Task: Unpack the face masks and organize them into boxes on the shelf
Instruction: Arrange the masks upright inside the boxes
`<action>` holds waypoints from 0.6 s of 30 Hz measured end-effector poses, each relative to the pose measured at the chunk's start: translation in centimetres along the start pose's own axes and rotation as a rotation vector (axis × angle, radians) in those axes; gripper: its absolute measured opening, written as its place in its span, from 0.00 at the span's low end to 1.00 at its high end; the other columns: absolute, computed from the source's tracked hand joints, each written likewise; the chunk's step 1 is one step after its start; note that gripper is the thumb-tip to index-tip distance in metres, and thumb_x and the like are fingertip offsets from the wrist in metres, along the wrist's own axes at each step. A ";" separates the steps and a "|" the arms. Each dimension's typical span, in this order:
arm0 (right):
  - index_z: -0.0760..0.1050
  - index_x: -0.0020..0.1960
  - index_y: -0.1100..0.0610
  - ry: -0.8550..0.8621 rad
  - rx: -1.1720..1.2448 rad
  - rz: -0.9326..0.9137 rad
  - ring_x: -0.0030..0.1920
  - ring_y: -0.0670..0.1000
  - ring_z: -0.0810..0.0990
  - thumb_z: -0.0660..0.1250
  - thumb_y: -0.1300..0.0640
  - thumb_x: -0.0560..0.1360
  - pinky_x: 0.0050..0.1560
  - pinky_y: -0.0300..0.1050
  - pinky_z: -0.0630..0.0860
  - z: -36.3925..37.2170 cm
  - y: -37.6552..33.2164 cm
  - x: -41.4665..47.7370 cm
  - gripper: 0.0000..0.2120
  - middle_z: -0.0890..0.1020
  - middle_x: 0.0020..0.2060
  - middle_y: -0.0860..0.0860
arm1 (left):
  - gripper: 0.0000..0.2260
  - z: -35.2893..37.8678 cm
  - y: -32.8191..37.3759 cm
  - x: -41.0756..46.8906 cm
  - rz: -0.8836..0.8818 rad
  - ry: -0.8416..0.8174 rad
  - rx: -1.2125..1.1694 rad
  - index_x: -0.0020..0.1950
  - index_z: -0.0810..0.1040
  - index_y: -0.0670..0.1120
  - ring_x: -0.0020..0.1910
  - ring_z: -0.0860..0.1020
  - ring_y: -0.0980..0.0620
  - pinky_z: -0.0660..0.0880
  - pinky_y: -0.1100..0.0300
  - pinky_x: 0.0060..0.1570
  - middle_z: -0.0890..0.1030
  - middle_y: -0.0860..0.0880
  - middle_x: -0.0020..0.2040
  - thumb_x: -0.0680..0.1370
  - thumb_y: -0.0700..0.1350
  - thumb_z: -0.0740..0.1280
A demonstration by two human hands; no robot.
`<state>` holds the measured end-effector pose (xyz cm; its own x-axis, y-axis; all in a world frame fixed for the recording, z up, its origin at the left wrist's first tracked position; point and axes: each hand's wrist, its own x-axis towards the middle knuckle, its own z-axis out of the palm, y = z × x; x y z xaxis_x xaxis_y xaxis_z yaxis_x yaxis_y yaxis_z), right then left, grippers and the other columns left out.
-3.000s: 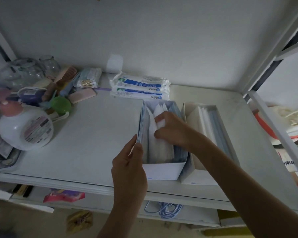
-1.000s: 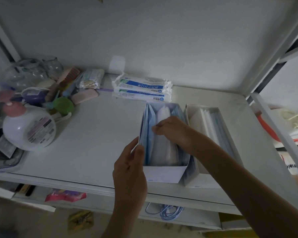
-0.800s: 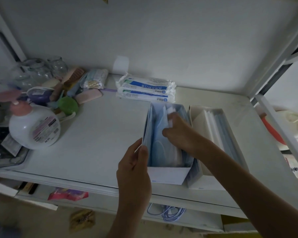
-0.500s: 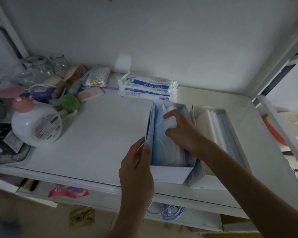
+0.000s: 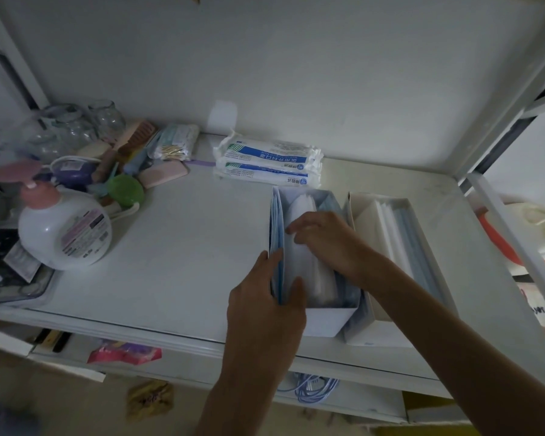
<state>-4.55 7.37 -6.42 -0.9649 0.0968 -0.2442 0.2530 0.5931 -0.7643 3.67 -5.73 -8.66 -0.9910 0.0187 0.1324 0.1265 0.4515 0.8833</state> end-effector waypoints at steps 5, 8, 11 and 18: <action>0.76 0.57 0.52 0.018 -0.106 -0.058 0.52 0.52 0.77 0.70 0.60 0.70 0.44 0.41 0.76 0.4 0.5 -0.1 0.16 0.76 0.54 0.52 | 0.18 0.0 0.4 -0.3 -0.012 0.056 0.012 0.68 0.73 0.51 0.30 0.75 0.61 0.70 0.72 0.30 0.73 0.56 0.30 0.80 0.37 0.59; 0.77 0.52 0.53 0.136 0.057 -0.030 0.40 0.47 0.76 0.69 0.67 0.70 0.29 0.34 0.71 0.1 -0.4 -0.2 0.15 0.74 0.45 0.46 | 0.24 0.1 0.8 -0.5 -0.058 0.110 0.032 0.75 0.61 0.55 0.24 0.71 0.55 0.68 0.66 0.26 0.72 0.50 0.27 0.80 0.39 0.59; 0.78 0.48 0.54 0.227 0.198 0.016 0.28 0.46 0.76 0.68 0.70 0.68 0.19 0.30 0.66 -0.9 -2.0 -0.7 0.14 0.75 0.41 0.51 | 0.26 0.3 1.2 -0.5 -0.028 0.162 0.122 0.76 0.61 0.53 0.25 0.70 0.56 0.68 0.65 0.31 0.69 0.53 0.26 0.79 0.39 0.59; 0.79 0.52 0.53 0.411 0.418 0.005 0.15 0.44 0.67 0.67 0.70 0.67 0.19 0.30 0.65 -7.2 -5.5 -4.6 0.18 0.74 0.26 0.52 | 0.20 0.0 0.8 0.1 0.008 0.175 0.181 0.72 0.68 0.47 0.44 0.80 0.54 0.76 0.61 0.53 0.83 0.45 0.52 0.79 0.39 0.61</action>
<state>-2.02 9.37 3.19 -0.8908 0.4504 -0.0604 0.1834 0.2348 -0.9546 3.63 -5.34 -7.98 -0.9654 -0.1244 0.2290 0.1094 0.6044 0.7891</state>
